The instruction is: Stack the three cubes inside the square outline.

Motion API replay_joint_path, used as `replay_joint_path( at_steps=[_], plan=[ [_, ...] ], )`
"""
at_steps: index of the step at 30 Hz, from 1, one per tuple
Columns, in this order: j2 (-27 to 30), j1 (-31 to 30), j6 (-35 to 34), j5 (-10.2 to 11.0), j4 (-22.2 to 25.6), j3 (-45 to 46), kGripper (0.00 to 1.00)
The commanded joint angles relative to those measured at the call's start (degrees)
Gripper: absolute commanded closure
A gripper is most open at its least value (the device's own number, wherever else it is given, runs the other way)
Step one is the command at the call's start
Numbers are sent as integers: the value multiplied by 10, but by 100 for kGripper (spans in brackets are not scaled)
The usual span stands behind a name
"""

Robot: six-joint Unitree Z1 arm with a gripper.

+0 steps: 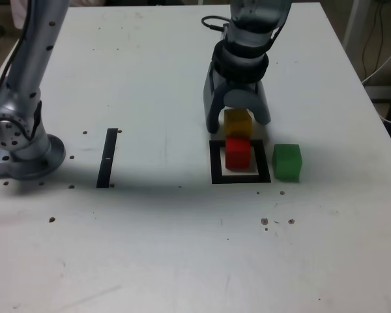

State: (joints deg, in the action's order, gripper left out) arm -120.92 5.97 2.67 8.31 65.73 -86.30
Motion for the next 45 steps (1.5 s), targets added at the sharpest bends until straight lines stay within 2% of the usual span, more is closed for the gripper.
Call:
replay_joint_path(
  at_steps=[1, 11, 19, 23, 31, 35, 45],
  plan=[
    [-5, 2, 1, -1, -5, -4, 30],
    [-15, 7, 1, -22, -16, -9, 45],
    [-13, 10, 1, -19, -17, -17, 65],
    [-11, 11, 1, -18, -20, -15, 72],
    [-7, 11, 1, -19, -21, -13, 73],
    [2, 10, 1, -16, -18, -15, 76],
    [84, -35, -2, -11, 3, -31, 79]
  ],
)
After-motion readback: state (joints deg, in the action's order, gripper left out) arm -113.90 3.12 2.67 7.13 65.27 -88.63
